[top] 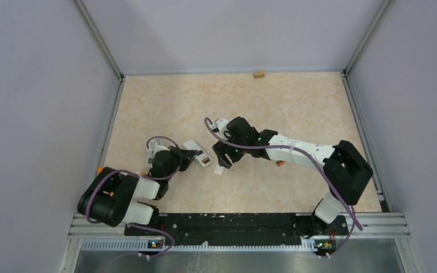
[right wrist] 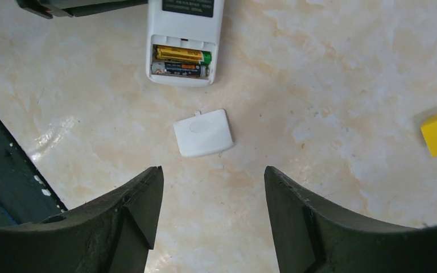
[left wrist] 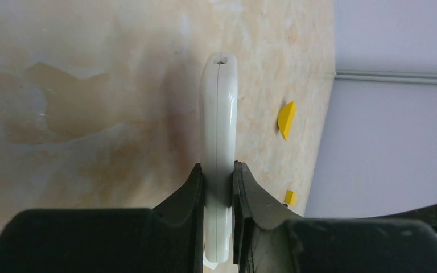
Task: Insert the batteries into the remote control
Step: Place the remote control at the center of the board.
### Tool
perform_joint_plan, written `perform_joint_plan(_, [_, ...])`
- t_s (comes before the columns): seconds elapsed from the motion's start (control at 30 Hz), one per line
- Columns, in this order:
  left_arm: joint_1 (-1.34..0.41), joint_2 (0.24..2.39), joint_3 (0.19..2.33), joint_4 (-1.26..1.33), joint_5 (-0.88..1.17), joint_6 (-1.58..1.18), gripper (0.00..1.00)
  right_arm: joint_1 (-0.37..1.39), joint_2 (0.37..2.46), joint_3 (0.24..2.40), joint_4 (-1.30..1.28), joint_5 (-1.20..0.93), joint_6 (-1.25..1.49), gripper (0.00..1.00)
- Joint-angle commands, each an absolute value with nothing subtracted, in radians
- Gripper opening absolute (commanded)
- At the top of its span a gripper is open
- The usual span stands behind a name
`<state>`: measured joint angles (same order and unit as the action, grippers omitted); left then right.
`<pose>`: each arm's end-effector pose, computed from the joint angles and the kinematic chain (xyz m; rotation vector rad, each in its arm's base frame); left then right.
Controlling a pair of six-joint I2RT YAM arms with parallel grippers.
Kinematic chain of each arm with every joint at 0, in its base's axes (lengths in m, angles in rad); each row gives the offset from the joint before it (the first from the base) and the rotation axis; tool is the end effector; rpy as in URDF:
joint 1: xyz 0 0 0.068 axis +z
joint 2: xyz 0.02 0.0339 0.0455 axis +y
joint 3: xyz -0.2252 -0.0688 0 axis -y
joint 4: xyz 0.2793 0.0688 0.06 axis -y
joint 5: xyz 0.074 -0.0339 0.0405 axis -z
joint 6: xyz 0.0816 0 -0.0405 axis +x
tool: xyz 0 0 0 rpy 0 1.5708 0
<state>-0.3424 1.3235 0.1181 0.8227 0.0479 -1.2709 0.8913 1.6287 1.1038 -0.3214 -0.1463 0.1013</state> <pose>0.2483 -0.0926 0.0344 -0.9197 1.9134 -1.0703 0.2467 0.3243 0.1344 -1.0272 2.2833 0.6129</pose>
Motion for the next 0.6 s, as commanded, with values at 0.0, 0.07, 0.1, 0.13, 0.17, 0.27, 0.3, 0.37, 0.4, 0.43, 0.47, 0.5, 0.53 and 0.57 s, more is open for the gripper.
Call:
perform_joint_plan(0.0, [-0.356,1.453,0.07,1.11,0.009,-1.378,0.02,0.914,1.673,1.121,-0.258,-0.204,-0.108,0.66])
perform_joint_plan(0.07, [-0.369,1.508,0.044,1.178,-0.042,-1.417,0.05,0.94,1.703,1.137,-0.275,-0.188,-0.168,0.66])
perform_joint_plan(0.1, [-0.375,1.53,0.031,1.196,-0.055,-1.439,0.07,0.951,1.718,1.147,-0.289,-0.176,-0.193,0.66])
perform_joint_plan(0.13, [-0.381,1.549,0.023,1.205,-0.064,-1.452,0.1,0.962,1.733,1.159,-0.303,-0.164,-0.216,0.66])
perform_joint_plan(0.17, [-0.386,1.555,0.016,1.206,-0.071,-1.464,0.13,0.968,1.749,1.169,-0.313,-0.148,-0.232,0.67])
perform_joint_plan(0.27, [-0.402,1.553,0.005,1.181,-0.09,-1.49,0.25,0.974,1.788,1.199,-0.331,-0.123,-0.256,0.68])
perform_joint_plan(0.3, [-0.405,1.541,0.005,1.158,-0.095,-1.494,0.31,0.974,1.799,1.209,-0.335,-0.123,-0.264,0.68])
perform_joint_plan(0.37, [-0.41,1.504,0.005,1.079,-0.102,-1.503,0.45,0.976,1.83,1.229,-0.35,-0.126,-0.28,0.69])
perform_joint_plan(0.4, [-0.411,1.479,0.005,1.034,-0.108,-1.503,0.51,0.977,1.843,1.241,-0.358,-0.124,-0.286,0.69])
perform_joint_plan(0.43, [-0.412,1.451,0.005,0.989,-0.113,-1.505,0.57,0.977,1.857,1.256,-0.371,-0.128,-0.295,0.69])
perform_joint_plan(0.47, [-0.414,1.416,0.005,0.938,-0.12,-1.506,0.61,0.979,1.868,1.267,-0.385,-0.128,-0.304,0.69])
perform_joint_plan(0.5, [-0.414,1.379,0.007,0.882,-0.128,-1.507,0.66,0.979,1.88,1.279,-0.395,-0.125,-0.31,0.69])
perform_joint_plan(0.53, [-0.416,1.338,0.014,0.786,-0.14,-1.507,0.72,0.98,1.887,1.291,-0.405,-0.122,-0.317,0.69])
perform_joint_plan(0.57, [-0.416,1.294,0.022,0.71,-0.157,-1.506,0.76,0.98,1.893,1.299,-0.414,-0.124,-0.327,0.69])
